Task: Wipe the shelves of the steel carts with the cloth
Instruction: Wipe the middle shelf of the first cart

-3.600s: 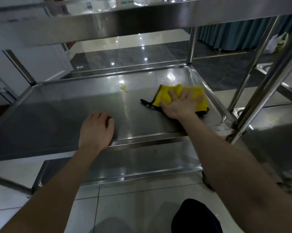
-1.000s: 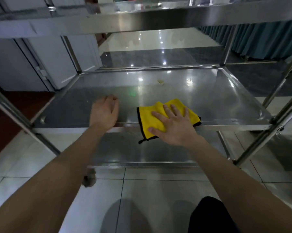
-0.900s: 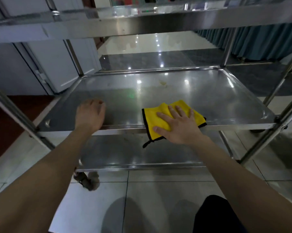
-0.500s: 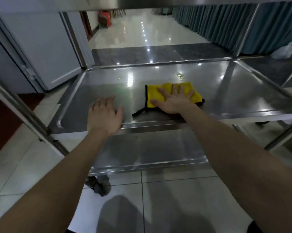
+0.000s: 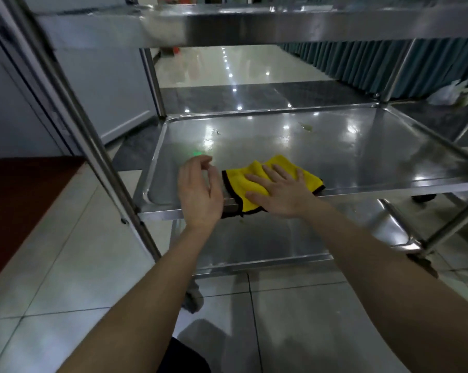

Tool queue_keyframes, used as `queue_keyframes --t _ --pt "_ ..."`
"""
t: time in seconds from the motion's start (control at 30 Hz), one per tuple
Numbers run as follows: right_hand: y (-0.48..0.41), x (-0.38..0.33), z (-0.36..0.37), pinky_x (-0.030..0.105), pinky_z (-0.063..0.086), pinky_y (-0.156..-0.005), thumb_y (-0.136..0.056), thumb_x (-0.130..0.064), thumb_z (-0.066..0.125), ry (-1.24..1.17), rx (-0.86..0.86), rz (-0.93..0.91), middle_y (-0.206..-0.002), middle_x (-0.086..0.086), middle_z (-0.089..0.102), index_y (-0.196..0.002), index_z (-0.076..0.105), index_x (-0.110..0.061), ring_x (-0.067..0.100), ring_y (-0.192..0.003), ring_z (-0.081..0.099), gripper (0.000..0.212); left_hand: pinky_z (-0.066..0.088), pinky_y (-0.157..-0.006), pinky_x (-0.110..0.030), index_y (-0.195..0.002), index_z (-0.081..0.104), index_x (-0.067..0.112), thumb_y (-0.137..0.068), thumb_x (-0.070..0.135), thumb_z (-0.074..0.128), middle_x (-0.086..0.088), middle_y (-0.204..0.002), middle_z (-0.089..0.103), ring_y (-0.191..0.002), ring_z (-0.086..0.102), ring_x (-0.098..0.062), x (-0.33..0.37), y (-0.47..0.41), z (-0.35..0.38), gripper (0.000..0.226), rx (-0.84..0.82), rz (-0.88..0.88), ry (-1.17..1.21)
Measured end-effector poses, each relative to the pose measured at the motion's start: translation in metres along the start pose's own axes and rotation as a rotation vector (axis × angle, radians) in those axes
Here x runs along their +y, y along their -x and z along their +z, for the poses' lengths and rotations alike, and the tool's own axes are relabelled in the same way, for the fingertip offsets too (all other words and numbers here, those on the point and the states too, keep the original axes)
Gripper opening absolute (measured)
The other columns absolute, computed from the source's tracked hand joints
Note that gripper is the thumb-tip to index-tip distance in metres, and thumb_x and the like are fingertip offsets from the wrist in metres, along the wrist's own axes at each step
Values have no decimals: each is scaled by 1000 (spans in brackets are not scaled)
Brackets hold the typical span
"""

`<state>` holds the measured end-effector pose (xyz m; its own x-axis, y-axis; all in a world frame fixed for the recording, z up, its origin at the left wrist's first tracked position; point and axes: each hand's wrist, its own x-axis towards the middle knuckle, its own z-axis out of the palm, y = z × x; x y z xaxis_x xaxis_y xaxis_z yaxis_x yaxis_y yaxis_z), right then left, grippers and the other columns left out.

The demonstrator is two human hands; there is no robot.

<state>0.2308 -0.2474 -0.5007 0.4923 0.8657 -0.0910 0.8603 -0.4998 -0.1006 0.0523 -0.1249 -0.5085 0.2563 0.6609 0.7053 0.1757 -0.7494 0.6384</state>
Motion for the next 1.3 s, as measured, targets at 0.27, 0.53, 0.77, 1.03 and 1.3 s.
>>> queue_keyframes --t 0.27,0.53,0.77,1.03,1.3 --pt "-29 -25 1 81 -7 -120 -73 -105 11 -11 -46 84 -181 -5 -9 -156 0 -73 31 -166 -11 90 40 -112 -38 -144 41 15 -103 34 70 7 -138 39 -130 47 -23 -81 18 -101 54 391 -63 -94" --pt "-120 -104 -3 84 -13 -115 -66 -106 7 6 -75 7 -180 5 -14 -159 -6 -68 38 -164 -17 101 42 -57 -11 -109 41 26 -107 54 37 3 -86 67 -72 66 -8 -100 -14 -100 28 206 -311 -5" --pt "-139 -190 4 83 -17 -114 -82 -99 16 18 -75 -205 -181 1 -9 -163 2 -62 35 -165 -14 91 45 -55 -19 -112 40 24 -110 48 40 10 -82 64 -68 64 -10 -113 -25 -98 24 197 -321 -12" --pt "-59 -175 13 75 6 -125 -93 -85 42 18 58 -458 -179 0 18 -165 24 -53 28 -165 15 81 37 -54 -12 -107 37 23 -112 36 46 12 -77 58 -67 60 2 -113 -26 -98 17 160 -355 -7" --pt "-7 -192 -36 43 50 -92 -101 -23 68 -42 92 -483 -122 12 68 -144 62 -23 34 -113 64 44 46 -68 -42 -111 41 15 -113 37 49 -5 -90 64 -85 66 -33 -100 -34 -114 24 3 -466 3"
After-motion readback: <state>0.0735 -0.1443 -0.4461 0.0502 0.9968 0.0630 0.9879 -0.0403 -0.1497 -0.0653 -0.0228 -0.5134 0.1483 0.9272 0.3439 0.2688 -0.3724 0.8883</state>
